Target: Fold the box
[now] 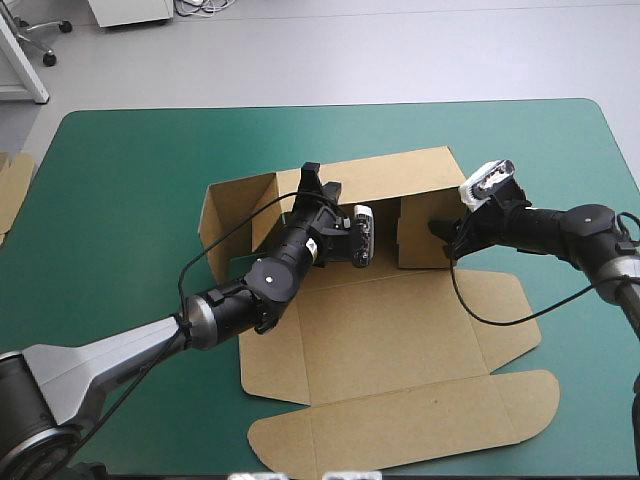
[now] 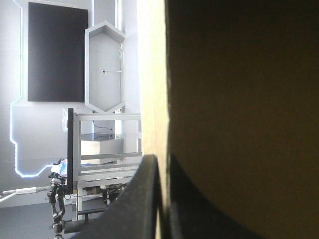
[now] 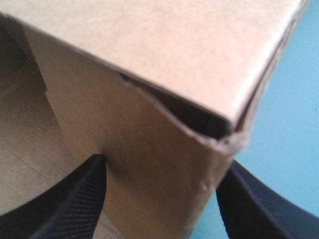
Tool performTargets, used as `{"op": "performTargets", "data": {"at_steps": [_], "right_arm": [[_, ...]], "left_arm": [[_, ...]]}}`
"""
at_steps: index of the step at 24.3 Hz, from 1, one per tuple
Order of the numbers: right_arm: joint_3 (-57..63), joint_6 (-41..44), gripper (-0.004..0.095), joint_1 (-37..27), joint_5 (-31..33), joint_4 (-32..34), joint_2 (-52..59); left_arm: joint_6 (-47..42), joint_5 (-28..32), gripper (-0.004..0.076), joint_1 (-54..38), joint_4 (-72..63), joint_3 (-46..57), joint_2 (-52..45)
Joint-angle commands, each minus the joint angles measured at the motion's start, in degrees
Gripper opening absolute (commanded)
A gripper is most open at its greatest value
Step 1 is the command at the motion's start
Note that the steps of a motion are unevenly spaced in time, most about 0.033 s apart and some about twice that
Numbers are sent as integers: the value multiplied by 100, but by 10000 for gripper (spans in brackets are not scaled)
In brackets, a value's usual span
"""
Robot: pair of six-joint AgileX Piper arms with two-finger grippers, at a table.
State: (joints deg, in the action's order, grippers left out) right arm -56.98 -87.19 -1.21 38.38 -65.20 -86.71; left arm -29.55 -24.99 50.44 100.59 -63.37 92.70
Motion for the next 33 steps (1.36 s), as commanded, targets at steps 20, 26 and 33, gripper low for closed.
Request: {"op": "performTargets", "data": {"at_steps": [20, 26, 33], "right_arm": [[-146, -59, 205, 336, -249, -1105, 164], [-146, -106, -30, 336, -167, -1035, 164], [-168, 35, -32, 336, -316, -995, 164]], "left_arm": [[-269, 650, -14, 20, 40, -407, -167], [-135, 913, -14, 20, 31, -407, -43], [46, 913, -14, 20, 31, -416, -43]]}}
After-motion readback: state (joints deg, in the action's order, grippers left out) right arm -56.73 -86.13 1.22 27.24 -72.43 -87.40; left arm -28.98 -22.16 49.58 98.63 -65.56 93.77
